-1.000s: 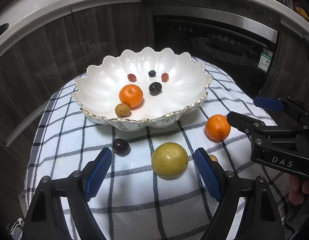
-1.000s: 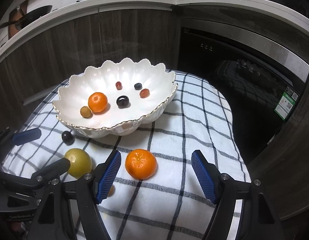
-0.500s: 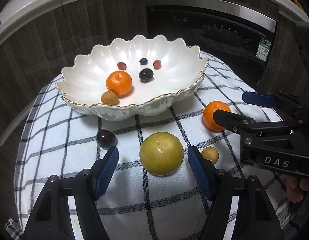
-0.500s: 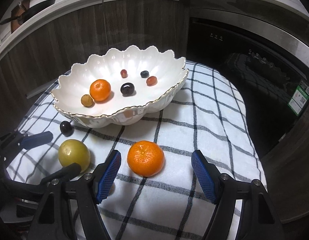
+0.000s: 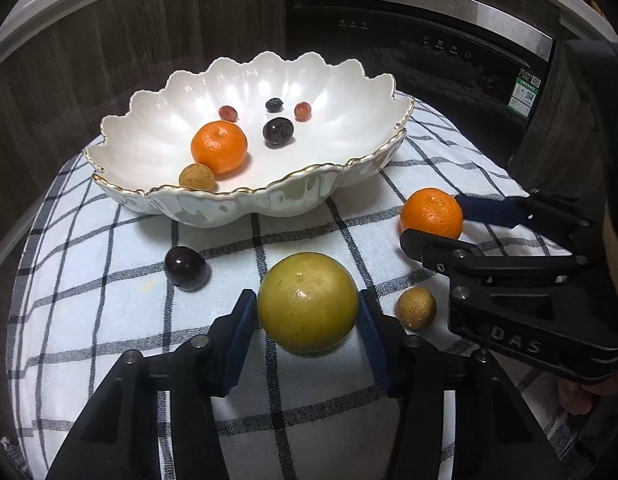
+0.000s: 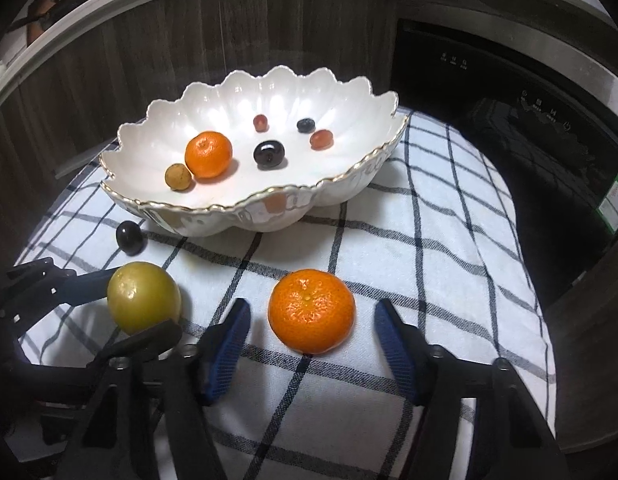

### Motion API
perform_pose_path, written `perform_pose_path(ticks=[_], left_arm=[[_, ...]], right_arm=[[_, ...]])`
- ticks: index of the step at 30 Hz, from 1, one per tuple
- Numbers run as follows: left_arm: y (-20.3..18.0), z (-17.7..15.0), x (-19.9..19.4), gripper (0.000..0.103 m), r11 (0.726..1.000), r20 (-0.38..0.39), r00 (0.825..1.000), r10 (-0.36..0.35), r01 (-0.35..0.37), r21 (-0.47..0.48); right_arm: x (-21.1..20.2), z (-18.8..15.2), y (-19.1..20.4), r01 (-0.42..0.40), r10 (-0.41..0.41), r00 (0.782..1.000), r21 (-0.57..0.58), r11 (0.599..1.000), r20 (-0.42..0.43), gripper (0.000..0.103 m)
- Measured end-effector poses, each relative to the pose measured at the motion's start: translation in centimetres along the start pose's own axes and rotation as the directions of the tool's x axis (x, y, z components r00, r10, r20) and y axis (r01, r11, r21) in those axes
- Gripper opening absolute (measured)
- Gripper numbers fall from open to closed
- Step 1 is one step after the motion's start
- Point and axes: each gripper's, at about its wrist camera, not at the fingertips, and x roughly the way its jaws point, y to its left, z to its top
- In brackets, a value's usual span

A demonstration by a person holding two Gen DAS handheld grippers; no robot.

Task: Organize fruits
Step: 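Move the left gripper around the yellow-green fruit while the right approaches the mandarin, then grasp and lift the yellow-green fruit with the left gripper while the right lifts the mandarin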

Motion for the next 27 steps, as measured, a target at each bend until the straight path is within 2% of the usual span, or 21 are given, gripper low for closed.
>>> perform_pose_path(ticks=[1,2,12,27], left_arm=[[0.0,0.0,0.0,0.048,1.000,0.004,1.000,0.000,0.000,0.001],[0.0,-0.1,0.0,0.048,1.000,0.006,1.000,-0.001,0.001,0.001],[0.2,-0.1,-0.1,0.048,1.000,0.005,1.000,-0.009,0.009,-0.011],[0.4,0.2,-1.7,0.048,1.000,0.018,0.999,0.026,-0.026,-0.006]], right_arm=[[0.2,-0.1,0.0,0.000,0.000,1.000,-0.002,1.000,-0.010,0.048],[0.4,-0.1,0.0,-0.003,0.003,1.000,-0.003,1.000,-0.019,0.047],[0.4,-0.1,0.0,-0.004,0.004,1.000,0.003,1.000,-0.017,0.045],[-0.8,0.2,-0.2,-0.009,0.009,1.000,0.015,1.000,0.010,0.044]])
